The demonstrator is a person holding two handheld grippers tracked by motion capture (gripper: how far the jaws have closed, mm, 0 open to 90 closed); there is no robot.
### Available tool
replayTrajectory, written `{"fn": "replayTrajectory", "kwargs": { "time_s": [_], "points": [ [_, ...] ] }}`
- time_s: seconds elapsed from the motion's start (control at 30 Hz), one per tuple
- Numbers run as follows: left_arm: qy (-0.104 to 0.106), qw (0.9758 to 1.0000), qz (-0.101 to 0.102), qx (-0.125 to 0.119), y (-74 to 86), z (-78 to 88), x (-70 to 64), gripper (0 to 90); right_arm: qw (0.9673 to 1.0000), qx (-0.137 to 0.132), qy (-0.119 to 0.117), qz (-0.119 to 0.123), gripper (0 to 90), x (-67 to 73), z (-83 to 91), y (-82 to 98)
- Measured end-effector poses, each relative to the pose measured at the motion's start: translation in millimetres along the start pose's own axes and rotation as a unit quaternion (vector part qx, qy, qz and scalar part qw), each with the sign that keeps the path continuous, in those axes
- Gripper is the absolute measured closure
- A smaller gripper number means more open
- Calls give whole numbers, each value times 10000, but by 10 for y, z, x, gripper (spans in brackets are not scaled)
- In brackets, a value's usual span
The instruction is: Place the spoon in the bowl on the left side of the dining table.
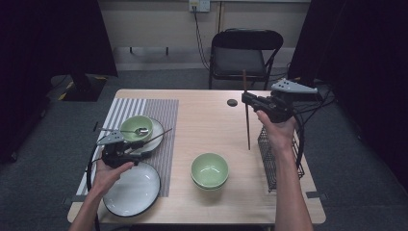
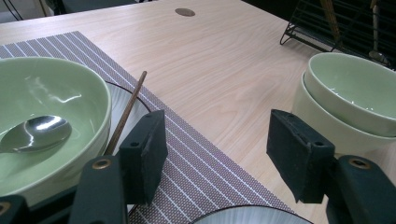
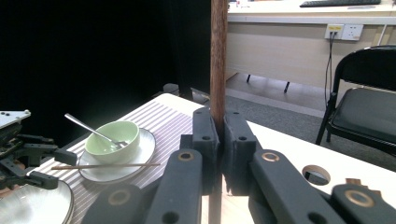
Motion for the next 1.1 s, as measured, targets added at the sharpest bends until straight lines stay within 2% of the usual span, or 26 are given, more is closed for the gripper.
{"fn": "replayTrajectory", "kwargs": {
  "time_s": [0.23,0.33,0.4,0.47,0.53,0.63,0.87,0.93,1.0,1.1],
  "points": [
    [241,9996,-72,-115,-113,-61,-107,369,9998,94,-153,44,852,146,-65,14],
    [346,9991,-198,-112,-183,-142,-177,369,9996,117,-240,98,852,232,-101,-4],
    [482,9985,-187,-152,-211,-194,-234,369,9992,112,-359,103,852,294,-112,-32],
    [461,9984,-299,-128,-225,-256,-305,370,9985,110,-509,170,852,408,-124,-65],
    [576,9978,-306,-113,-246,-309,-353,369,9983,93,-543,165,852,442,-131,-72],
    [610,9973,-353,-184,-300,-349,-410,369,9976,65,-663,173,852,539,-154,-81],
    [901,9944,-437,-348,-494,-401,-513,383,9960,-7,-876,192,852,747,-216,-153],
    [1107,9918,-449,-464,-547,-420,-575,403,9954,-16,-939,202,851,815,-241,-186],
    [1118,9914,-511,-445,-600,-450,-637,402,9939,-42,-1083,212,852,926,-278,-196],
    [1178,9900,-574,-520,-689,-480,-690,402,9932,-38,-1150,173,851,998,-307,-176]
  ]
}}
Point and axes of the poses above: each handheld gripper's, and its own axes: z roughly backward along the jaws, y roughly out of its underside, x roughly to its left, the point moved 3 cm from there along -z, roughly forward along the jaws, and after that the axes turned 14 degrees about y, right-handed, at the moved point
